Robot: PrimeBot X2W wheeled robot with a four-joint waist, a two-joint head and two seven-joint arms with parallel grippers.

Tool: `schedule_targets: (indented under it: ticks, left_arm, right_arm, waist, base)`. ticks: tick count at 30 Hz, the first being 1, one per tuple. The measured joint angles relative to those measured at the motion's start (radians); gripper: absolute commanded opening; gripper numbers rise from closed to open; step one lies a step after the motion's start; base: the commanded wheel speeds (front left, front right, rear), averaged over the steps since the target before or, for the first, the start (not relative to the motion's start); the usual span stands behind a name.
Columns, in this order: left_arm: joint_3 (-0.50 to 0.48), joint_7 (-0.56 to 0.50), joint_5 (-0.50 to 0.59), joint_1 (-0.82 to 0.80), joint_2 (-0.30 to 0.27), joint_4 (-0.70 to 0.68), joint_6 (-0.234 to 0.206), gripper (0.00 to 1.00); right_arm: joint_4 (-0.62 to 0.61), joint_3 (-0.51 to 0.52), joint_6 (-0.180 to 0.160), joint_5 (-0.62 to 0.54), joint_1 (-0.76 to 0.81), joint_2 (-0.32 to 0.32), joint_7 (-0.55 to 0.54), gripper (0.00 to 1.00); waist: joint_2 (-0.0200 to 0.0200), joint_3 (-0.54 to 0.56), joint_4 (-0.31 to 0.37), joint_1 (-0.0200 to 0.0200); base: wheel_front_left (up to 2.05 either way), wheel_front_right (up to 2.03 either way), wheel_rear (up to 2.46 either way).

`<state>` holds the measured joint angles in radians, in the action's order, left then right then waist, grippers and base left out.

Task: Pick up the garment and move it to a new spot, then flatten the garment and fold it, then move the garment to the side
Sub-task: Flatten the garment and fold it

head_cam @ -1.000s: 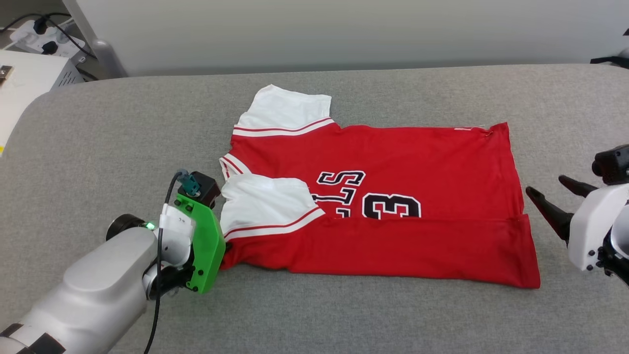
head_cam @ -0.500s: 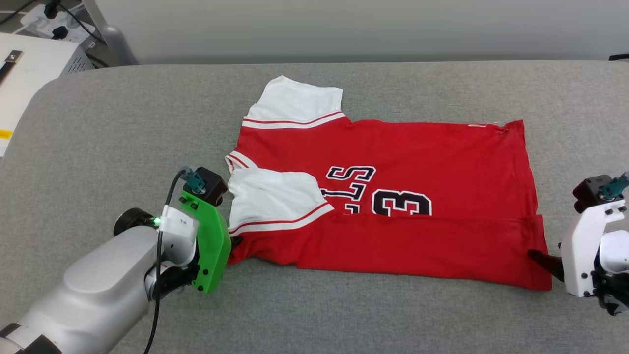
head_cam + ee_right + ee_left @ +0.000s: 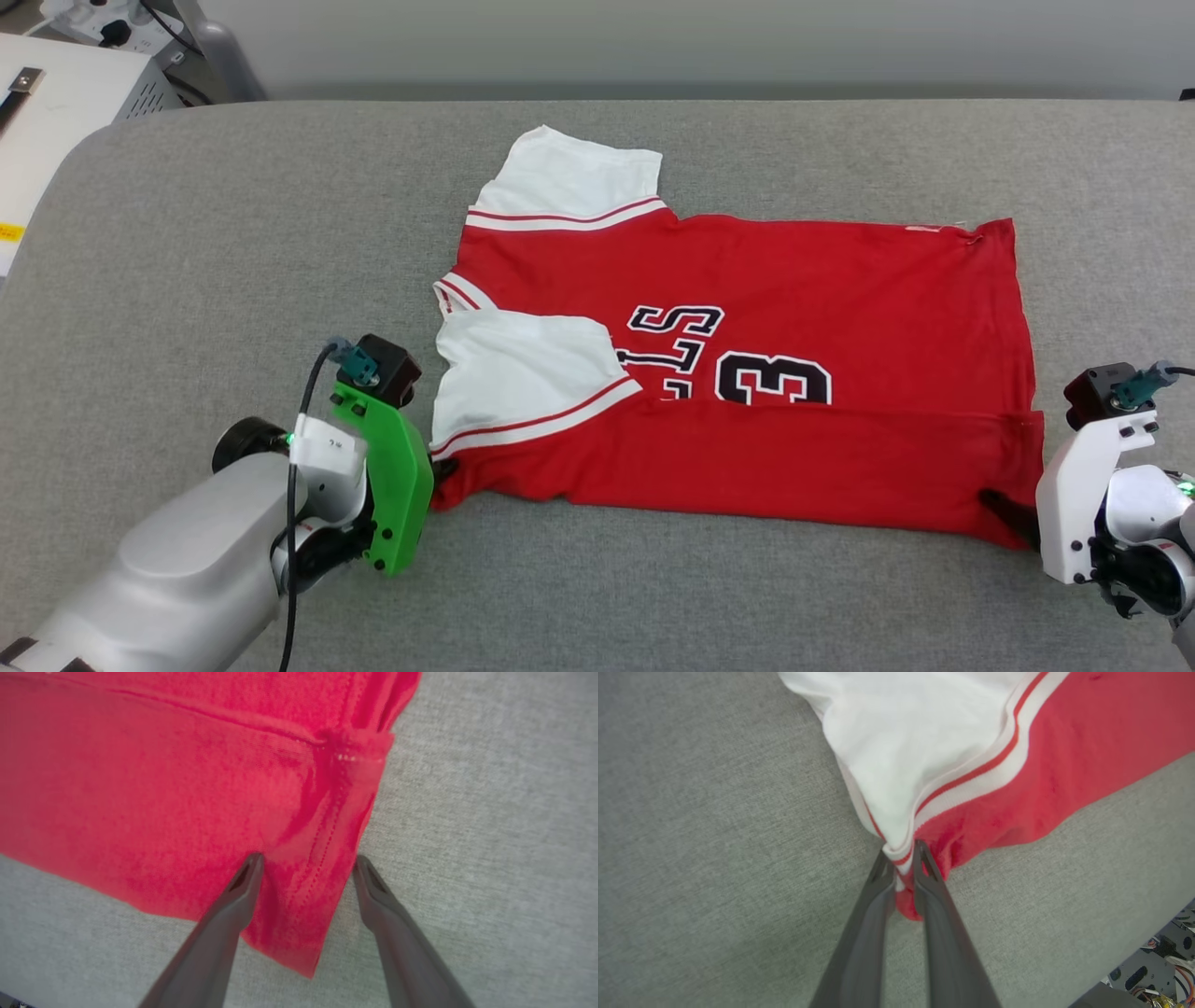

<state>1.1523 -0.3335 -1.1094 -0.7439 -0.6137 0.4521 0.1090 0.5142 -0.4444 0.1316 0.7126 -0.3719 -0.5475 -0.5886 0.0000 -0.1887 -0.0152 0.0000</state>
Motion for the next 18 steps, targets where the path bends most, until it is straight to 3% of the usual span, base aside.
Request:
schedule_targets:
  ticks: [1,9,18]
  left_arm:
    - [0.000,0.003,-0.002,0.008,-0.002,0.001,-0.002,0.00]
    - [-0.011,0.026,-0.028,0.064,-0.040,-0.025,-0.009,0.00]
    - [-0.022,0.036,-0.053,0.114,-0.125,-0.154,-0.045,0.00]
  right_arm:
    - [0.001,-0.005,0.000,0.001,0.000,0.000,0.013,0.00]
    - [-0.055,-0.047,0.000,0.023,0.007,-0.009,0.109,0.00]
    - [-0.208,-0.008,0.000,0.043,0.101,-0.086,0.132,0.00]
  waist:
    - [0.0000,0.003,0.002,0.0000]
    - [0.0001,0.048,0.020,0.0000]
    - [0.0001,0.109,0.026,0.0000]
  base:
    - [0.00,0.00,0.00]
    - [0.00,0.00,0.00]
    - [0.00,0.00,0.00]
